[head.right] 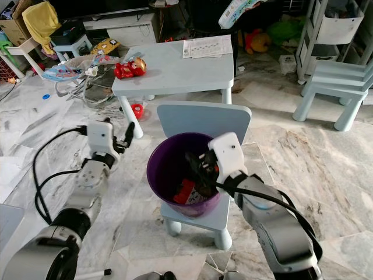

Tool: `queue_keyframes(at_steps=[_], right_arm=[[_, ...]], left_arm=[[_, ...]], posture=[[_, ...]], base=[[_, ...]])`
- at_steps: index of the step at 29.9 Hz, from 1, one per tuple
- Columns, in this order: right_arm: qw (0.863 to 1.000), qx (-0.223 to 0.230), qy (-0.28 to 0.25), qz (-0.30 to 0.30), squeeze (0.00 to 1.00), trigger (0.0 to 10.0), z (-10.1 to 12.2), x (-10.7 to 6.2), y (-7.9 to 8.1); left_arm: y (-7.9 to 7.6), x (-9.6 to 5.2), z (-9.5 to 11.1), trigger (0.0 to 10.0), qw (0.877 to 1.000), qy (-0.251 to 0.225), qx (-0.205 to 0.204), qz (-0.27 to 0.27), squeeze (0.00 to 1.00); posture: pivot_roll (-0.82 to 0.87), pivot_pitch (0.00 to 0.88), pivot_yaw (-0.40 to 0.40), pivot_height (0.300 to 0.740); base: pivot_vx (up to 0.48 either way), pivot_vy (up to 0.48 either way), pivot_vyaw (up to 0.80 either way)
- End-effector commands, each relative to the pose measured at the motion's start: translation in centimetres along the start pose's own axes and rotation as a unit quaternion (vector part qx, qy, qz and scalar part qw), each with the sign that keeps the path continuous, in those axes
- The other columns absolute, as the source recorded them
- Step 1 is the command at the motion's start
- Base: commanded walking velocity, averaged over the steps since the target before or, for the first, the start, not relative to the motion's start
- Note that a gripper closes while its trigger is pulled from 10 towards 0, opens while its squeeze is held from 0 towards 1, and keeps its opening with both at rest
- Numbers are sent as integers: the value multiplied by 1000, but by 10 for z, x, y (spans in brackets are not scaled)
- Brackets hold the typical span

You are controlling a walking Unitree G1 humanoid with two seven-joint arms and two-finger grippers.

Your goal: Picking trash to rubbish bin

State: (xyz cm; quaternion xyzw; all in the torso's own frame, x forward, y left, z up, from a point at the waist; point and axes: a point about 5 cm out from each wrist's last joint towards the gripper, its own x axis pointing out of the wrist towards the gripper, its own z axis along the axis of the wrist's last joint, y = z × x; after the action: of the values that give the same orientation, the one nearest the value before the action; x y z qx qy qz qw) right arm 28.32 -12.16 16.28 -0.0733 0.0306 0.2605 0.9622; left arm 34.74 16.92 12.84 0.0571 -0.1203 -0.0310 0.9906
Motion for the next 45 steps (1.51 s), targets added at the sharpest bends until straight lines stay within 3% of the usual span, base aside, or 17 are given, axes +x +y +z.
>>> queue_keyframes(at_steps=[1, 8, 10, 15, 16, 17, 19, 25, 32, 45], right_arm=[[1000, -19, -9, -4, 0, 10000, 0, 5, 3], [997, -60, -36, -21, 0, 10000, -6, 23, 5], [998, -33, -50, -35, 0, 10000, -3, 32, 4], [995, 5, -69, -67, 0, 10000, 1, 37, 4], [994, 7, -75, -74, 0, 10000, 3, 38, 4], [994, 5, -79, -78, 0, 10000, 3, 38, 4], [992, 7, -95, -86, 0, 10000, 8, 37, 6], [987, 17, -118, -111, 0, 10000, 17, 40, -1], [984, 29, -131, -117, 0, 10000, 24, 43, -4], [984, 29, -162, -74, 0, 10000, 39, 52, 8]], left_arm=[[16, -9, -1, 10000, 999, 4, 4, 35, 1000], [37, -30, -4, 10000, 997, 25, 7, 73, 1000], [42, -37, 0, 10000, 996, 28, 9, 86, 1000], [42, -41, 5, 10000, 995, 28, 9, 93, 1000], [40, -41, 6, 10000, 995, 27, 9, 93, 769], [39, -41, 7, 10000, 995, 26, 8, 92, 769], [35, -40, 12, 10000, 996, 23, 1, 91, 0], [25, -37, 23, 10000, 996, 28, -31, 85, 0], [27, -32, 27, 10000, 994, 27, -23, 106, 0], [19, -30, 32, 10000, 991, 37, -37, 121, 0]], posture=[[-77, 64, 148, 740], [-53, 58, 154, 740], [-44, 56, 145, 740], [-30, 57, 128, 740], [-30, 57, 128, 740], [-27, 59, 124, 740], [-27, 60, 121, 740], [-32, 58, 115, 740], [-38, 57, 111, 740], [-32, 49, 106, 740]], base=[[0, 0, 0], [0, 0, 171], [0, 0, 800], [0, 0, 800], [0, 0, 800], [0, 0, 800], [0, 0, 800], [0, 0, 800], [0, 0, 800], [0, 0, 797]])
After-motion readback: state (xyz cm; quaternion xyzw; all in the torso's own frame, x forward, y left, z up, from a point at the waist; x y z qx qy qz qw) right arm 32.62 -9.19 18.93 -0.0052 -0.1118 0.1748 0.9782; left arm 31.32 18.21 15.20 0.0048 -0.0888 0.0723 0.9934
